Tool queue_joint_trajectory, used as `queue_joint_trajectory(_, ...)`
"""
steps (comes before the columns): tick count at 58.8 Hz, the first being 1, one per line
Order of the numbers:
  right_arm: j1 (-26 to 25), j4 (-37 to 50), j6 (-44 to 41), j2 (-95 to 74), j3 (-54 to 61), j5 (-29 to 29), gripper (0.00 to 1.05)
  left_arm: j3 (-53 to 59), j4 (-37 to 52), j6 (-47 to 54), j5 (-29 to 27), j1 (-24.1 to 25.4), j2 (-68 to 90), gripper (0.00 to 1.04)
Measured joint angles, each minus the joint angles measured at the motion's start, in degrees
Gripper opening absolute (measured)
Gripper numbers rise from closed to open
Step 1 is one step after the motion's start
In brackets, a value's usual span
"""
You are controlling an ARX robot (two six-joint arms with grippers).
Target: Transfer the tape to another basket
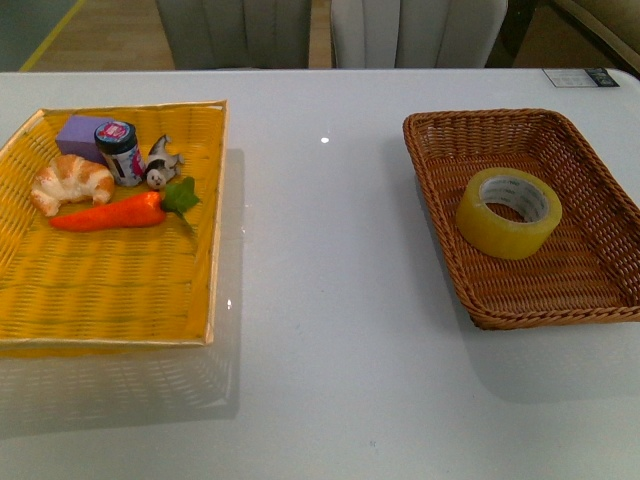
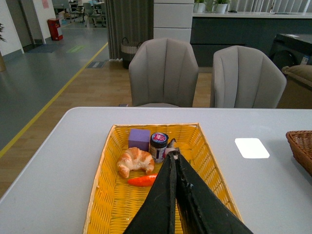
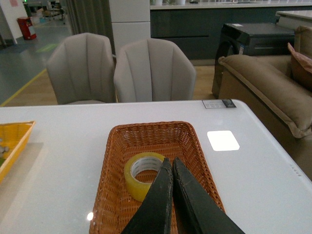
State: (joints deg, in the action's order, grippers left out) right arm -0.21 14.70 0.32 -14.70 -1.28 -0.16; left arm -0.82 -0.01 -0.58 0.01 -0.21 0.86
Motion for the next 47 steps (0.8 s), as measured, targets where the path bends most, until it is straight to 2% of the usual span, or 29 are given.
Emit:
queue_joint_trajectory(17,0.0,-4.5,0.0,4.5,0.0,0.0,0.02,0.0,0.0,0.0,0.0,0.0,0.0,0.02)
queue_joint_trajectory(23,0.1,-13.8,0.0,12.2,0.0,0.2,0.02,0.0,0.0,0.0,0.0,0.0,0.0,0.02)
queue_joint_trajectory(40,0.1,-14.6,0.0,14.3,0.0,0.2,0.02,0.0,0.0,0.0,0.0,0.0,0.0,0.02)
queue_joint_trajectory(45,0.1,-14.6,-0.1,14.3,0.0,0.2,0.19,0.0,0.0,0.0,0.0,0.0,0.0,0.02)
queue_joint_trajectory(47,0.1,-14.6,-0.1,14.3,0.0,0.2,0.26,0.0,0.0,0.0,0.0,0.0,0.0,0.07)
